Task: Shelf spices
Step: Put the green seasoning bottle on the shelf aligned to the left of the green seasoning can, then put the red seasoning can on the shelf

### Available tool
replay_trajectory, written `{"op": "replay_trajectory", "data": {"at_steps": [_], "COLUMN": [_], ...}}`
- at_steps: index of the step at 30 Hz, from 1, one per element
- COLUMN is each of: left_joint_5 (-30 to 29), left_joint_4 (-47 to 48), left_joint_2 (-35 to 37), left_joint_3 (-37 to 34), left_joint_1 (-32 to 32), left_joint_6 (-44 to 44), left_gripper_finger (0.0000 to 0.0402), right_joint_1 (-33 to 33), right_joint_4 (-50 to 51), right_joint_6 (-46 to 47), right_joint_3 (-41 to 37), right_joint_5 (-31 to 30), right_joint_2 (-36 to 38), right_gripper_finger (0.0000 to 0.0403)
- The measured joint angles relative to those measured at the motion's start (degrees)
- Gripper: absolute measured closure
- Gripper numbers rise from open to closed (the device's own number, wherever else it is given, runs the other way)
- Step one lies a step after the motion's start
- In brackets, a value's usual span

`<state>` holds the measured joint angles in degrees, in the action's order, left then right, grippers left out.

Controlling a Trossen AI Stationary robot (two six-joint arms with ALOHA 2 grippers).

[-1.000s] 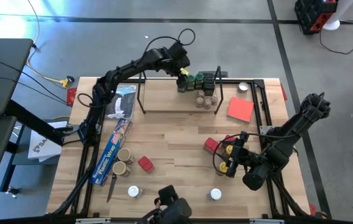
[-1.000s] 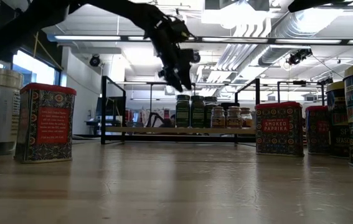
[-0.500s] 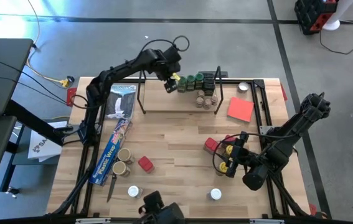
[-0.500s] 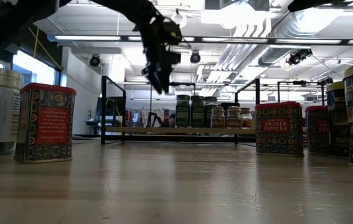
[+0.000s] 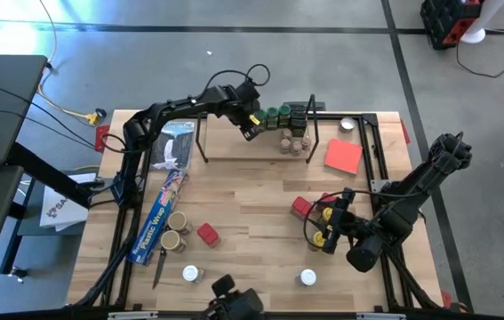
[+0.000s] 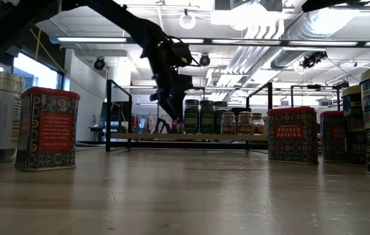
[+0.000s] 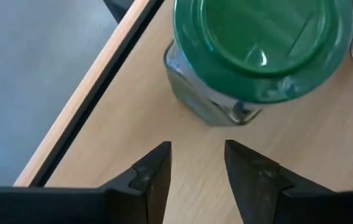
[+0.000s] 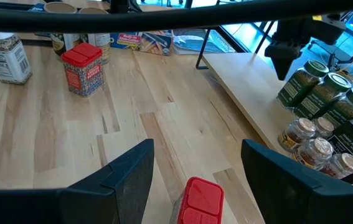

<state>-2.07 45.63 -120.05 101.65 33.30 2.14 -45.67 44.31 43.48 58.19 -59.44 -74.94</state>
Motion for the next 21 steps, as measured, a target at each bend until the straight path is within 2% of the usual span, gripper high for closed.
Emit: {"op": "replay_trajectory", "data": {"at_steps": [7, 12, 18, 21], "left_joint_5": [3.28, 3.54, 3.58, 2.91], "left_joint_4": [-5.51, -6.19, -0.57, 3.86], "left_joint_2": [0.00, 0.02, 0.94, 3.65], "left_joint_3": [-0.05, -0.05, 0.39, 0.52], "left_joint_1": [-0.04, -0.09, -0.15, -0.42], "left_joint_6": [-3.21, -4.05, -3.10, -1.17], "left_gripper_finger": [0.0259, 0.0259, 0.0259, 0.0259], "right_joint_1": [0.00, 0.00, 0.00, 0.00], "right_joint_4": [-0.02, -0.02, -0.02, 0.00], "right_joint_6": [0.04, 0.02, 0.00, -0.02], "right_joint_3": [0.00, 0.00, 0.00, 0.00], "right_joint_5": [0.00, 0.00, 0.00, 0.00], "right_joint_2": [0.00, 0.00, 0.00, 0.00], "right_gripper_finger": [0.0167, 0.0167, 0.0167, 0.0167]}}
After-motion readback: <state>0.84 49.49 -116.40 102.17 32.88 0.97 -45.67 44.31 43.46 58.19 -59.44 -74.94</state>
